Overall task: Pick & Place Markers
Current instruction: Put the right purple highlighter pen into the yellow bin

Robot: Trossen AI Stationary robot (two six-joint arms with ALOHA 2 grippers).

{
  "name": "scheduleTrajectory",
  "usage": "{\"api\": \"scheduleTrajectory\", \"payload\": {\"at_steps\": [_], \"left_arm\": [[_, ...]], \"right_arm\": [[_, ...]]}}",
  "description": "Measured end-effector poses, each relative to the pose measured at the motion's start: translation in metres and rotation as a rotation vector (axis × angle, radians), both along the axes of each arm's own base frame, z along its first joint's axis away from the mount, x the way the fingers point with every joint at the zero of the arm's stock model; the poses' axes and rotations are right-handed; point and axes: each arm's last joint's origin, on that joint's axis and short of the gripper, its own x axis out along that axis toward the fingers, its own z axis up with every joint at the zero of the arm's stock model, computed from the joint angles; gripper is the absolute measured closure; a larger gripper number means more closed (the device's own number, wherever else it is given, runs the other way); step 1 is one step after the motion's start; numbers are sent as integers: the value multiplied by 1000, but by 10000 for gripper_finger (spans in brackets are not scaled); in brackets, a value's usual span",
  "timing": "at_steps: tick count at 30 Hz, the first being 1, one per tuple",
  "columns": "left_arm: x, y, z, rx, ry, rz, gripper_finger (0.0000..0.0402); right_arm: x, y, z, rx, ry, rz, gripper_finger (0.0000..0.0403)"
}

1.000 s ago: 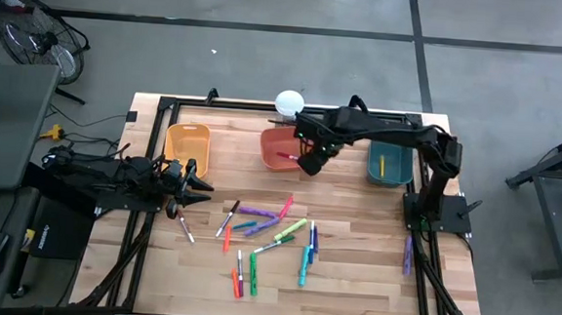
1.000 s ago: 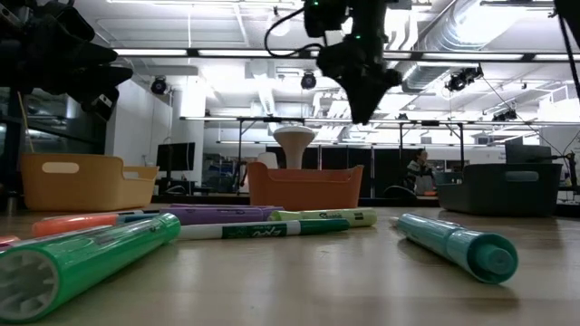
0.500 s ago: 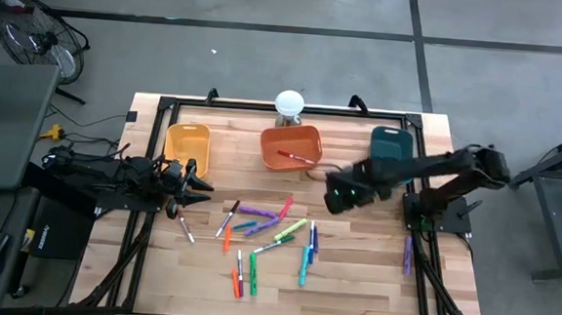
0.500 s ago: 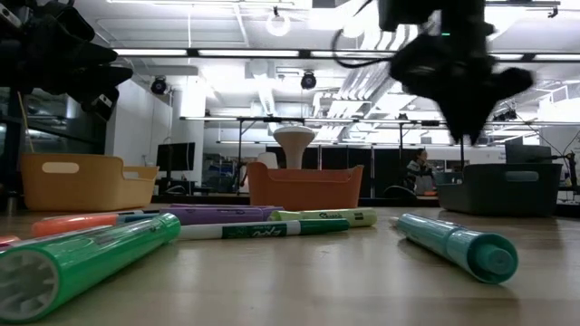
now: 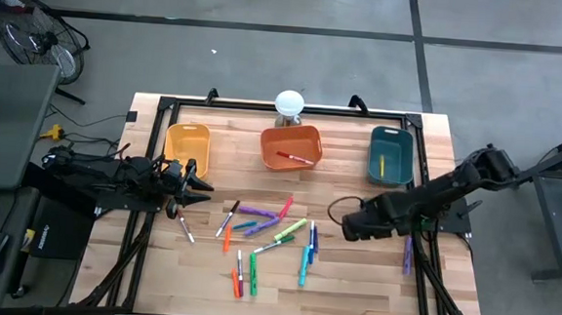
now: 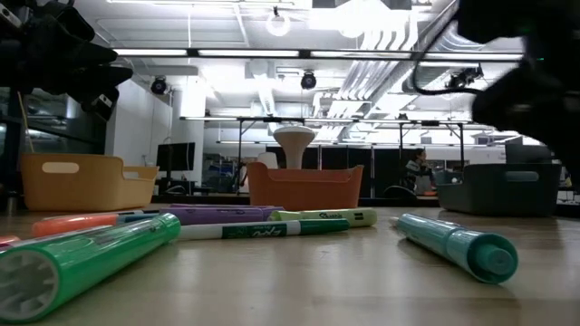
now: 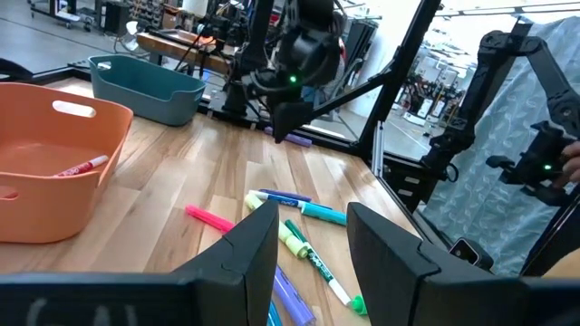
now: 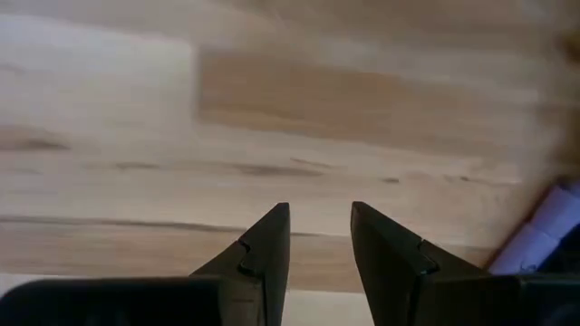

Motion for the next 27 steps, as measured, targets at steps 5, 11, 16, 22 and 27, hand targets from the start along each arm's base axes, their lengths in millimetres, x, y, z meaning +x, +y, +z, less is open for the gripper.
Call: {"api": "scheduleTrajectory", "payload": {"at_steps": [5, 11, 16, 22, 27], "left_arm": [[0, 0, 0, 0, 0, 0, 270], [0, 0, 0, 0, 0, 0, 270], [0, 0, 0, 0, 0, 0, 270], [0, 0, 0, 0, 0, 0, 270], [0, 0, 0, 0, 1, 0, 270]], "right_arm": [[-16, 17, -9, 20, 54, 1, 295], [-30, 33, -13, 16, 106, -34, 295], [-32, 38, -14, 16, 131, -75, 295], [-31, 38, -24, 74, 254, -71, 295], [-25, 33, -25, 106, 322, -104, 295]]}}
